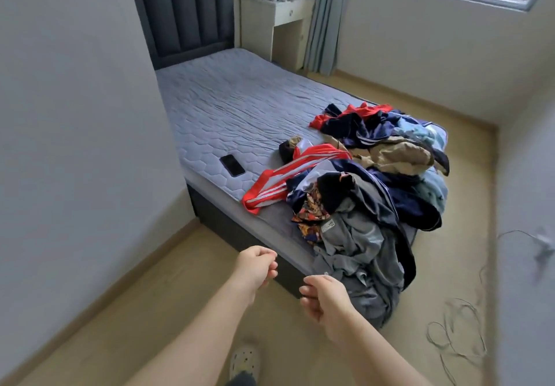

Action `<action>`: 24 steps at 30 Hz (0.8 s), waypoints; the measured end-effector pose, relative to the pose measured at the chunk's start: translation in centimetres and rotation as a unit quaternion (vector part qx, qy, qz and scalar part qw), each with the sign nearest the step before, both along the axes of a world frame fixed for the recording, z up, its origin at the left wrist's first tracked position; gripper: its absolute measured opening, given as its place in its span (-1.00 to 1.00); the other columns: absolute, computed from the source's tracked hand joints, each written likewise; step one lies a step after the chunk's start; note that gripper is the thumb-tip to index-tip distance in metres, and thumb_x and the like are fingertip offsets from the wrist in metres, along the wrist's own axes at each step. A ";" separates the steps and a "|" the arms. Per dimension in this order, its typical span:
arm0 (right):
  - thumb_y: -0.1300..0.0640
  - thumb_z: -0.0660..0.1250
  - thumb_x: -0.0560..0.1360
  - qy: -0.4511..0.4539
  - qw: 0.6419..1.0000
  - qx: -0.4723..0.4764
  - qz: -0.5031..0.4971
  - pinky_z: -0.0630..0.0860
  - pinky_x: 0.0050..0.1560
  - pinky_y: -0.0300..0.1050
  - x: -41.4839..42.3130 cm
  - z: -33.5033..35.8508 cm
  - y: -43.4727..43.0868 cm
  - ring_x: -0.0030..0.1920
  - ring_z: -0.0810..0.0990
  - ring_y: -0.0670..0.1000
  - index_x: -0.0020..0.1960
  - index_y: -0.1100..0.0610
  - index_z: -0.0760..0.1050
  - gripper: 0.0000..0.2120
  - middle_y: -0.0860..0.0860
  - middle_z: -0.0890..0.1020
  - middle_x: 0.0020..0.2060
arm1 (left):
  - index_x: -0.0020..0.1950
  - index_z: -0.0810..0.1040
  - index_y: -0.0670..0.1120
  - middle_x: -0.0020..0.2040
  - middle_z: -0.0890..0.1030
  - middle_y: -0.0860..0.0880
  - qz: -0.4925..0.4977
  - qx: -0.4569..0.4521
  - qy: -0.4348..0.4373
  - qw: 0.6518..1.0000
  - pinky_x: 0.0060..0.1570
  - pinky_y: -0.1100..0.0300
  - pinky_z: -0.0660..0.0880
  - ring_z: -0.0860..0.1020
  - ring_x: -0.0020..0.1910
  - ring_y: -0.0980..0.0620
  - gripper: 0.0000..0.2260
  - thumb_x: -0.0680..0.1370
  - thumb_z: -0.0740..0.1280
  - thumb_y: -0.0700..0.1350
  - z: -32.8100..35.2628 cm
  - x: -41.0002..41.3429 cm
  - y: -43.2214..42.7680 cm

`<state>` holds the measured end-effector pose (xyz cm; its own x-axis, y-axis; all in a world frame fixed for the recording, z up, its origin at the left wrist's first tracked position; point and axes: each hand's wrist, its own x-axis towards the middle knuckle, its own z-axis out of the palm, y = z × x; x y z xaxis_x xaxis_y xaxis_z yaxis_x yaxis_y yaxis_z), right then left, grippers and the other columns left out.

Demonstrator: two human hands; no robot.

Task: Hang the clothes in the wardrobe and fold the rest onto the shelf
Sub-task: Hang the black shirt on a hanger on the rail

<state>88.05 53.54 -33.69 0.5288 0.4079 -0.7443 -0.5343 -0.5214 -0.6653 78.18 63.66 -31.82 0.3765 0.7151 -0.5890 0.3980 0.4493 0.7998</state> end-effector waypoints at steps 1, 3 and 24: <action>0.26 0.24 0.51 0.004 1.000 -0.003 -0.011 0.31 -0.46 -0.31 1.1 0.0 1.4 -0.52 0.40 -0.04 -0.19 0.13 0.44 -0.88 0.01 0.51 -0.46 | -0.13 0.52 -0.06 -0.26 0.55 -0.01 -0.010 -0.003 0.002 1.000 -0.34 0.30 0.40 0.51 -0.32 0.09 -0.86 0.58 0.21 -0.16 -0.2 1.4 1.5; 0.26 0.23 0.51 0.008 0.999 -0.011 -0.030 0.31 -0.41 -0.27 3.6 0.0 4.5 -0.50 0.41 -0.03 -0.16 0.14 0.45 -0.90 0.02 0.51 -0.43 | -0.13 0.53 -0.06 -0.25 0.55 -0.01 -0.030 -0.011 0.009 0.999 -0.27 0.25 0.44 0.51 -0.30 0.07 -0.87 0.58 0.22 -0.15 -0.7 4.3 4.9; 0.30 0.11 0.57 0.119 0.979 -0.095 -0.138 0.08 -0.62 -0.34 26.4 -6.1 19.0 -0.66 0.16 -0.09 -0.30 0.13 0.28 -0.73 -0.04 0.28 -0.62 | -0.01 0.51 -0.11 -0.20 0.53 -0.04 -0.067 -0.095 0.154 0.981 -0.39 0.29 0.37 0.48 -0.28 0.05 -0.87 0.59 0.17 -0.16 -7.0 24.9 21.4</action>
<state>114.43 72.54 -39.84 0.4017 0.1153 -0.9085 -0.8004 -0.4378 -0.4094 103.12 85.05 -38.85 0.2421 0.5385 -0.8071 0.6736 0.5054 0.5393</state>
